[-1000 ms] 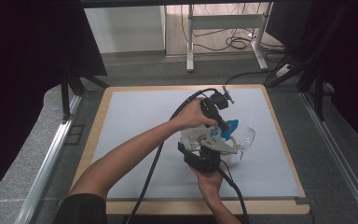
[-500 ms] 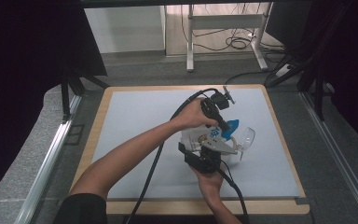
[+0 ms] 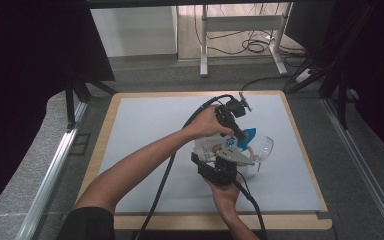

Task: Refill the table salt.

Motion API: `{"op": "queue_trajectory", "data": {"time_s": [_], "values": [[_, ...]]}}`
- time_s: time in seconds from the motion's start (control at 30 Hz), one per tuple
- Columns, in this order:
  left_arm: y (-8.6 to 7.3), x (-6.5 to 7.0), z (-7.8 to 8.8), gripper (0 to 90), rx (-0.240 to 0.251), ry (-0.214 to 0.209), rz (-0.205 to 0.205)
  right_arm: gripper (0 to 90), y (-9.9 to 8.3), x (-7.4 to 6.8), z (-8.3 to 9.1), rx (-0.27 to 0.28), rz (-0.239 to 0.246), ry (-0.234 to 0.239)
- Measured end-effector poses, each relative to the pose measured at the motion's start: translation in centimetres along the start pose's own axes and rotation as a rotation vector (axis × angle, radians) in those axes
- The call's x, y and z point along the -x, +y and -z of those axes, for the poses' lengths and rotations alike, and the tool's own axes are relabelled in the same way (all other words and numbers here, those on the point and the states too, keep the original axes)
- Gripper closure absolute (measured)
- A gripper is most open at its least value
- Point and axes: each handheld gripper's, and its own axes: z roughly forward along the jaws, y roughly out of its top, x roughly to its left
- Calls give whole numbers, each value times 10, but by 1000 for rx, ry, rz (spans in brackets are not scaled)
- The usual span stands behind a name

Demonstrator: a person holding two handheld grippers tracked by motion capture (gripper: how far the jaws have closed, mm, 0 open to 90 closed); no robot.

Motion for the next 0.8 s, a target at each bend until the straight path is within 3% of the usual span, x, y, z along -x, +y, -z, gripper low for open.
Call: {"op": "queue_trajectory", "data": {"time_s": [0.4, 0.8], "values": [[2, -1, 1, 899, -14, 5, 0, 584, 4, -1, 0, -2, -36, 7], [3, -1, 0, 899, -14, 4, -4, 584, 4, 1, 0, 0, -37, 6]]}}
